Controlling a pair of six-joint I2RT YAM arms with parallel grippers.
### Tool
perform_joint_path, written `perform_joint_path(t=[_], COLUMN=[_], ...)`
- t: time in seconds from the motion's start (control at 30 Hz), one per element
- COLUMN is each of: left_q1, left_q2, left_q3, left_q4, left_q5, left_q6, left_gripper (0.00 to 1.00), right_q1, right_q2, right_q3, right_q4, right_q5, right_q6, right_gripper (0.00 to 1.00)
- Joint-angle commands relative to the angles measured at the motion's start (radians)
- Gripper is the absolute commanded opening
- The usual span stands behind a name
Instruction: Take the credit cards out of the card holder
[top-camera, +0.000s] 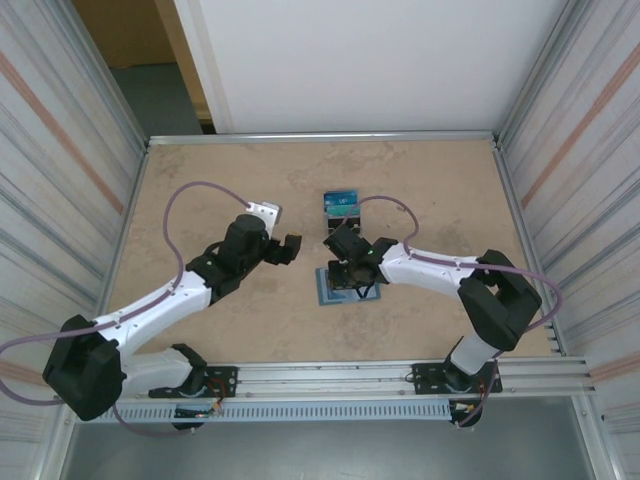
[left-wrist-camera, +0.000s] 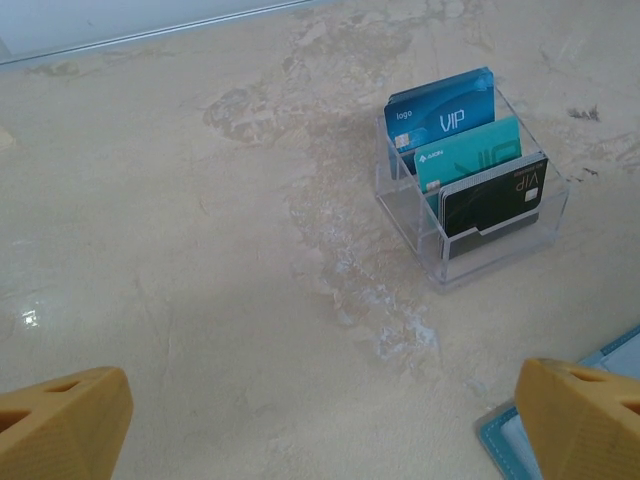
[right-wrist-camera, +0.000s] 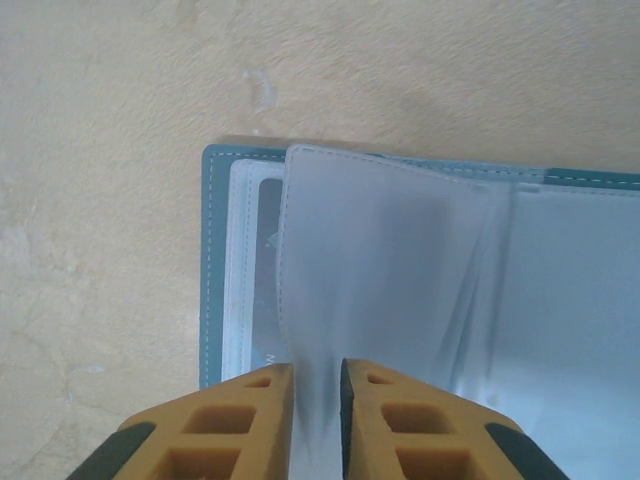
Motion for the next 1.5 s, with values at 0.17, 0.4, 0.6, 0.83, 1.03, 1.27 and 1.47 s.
perform_joint_path(t=[0.17,0.4,0.6,0.83,1.03,1.27,1.47], left_q1=[-0.043,-0.164,-0.219,-0.242,-0.244,-0.246,-0.255], left_q2=[0.039,0.135,0.206,0.264,0.305,0.37,0.429], left_q3=[0.047,0.077,0.087,0.087,0.107,0.142,0.162], left_q4=[-0.018,-0.038,-0.032,-0.025,-0.023,-0.053,-0.074], left_q5=[-0.061,-0.163,-0.152,-0.127,-0.096,-0.065,-0.069], left_q6=[0.044,0.071,0.033,0.01,0.009,0.006,-0.004], left_gripper=[0.99,0.99,0.99,0.99,0.99,0.99,0.99], right_q1=[-0.048,-0.081,-0.135,-0.225,-0.274,-0.278,-0.278], right_q2=[-0.102,-0.186,-0.251,-0.357,-0.536,-0.709,-0.64], right_q3=[-0.061,-0.12,-0.185,-0.273,-0.289,-0.29,-0.275], right_q4=[-0.081,-0.105,-0.12,-0.139,-0.166,-0.089,-0.009], right_q5=[0.096,0.131,0.139,0.148,0.176,0.073,-0.09], right_q6=[0.043,0.058,0.069,0.088,0.08,0.032,-0.011], right_gripper=[0.29,0.33,0.38,0.42,0.42,0.51,0.42])
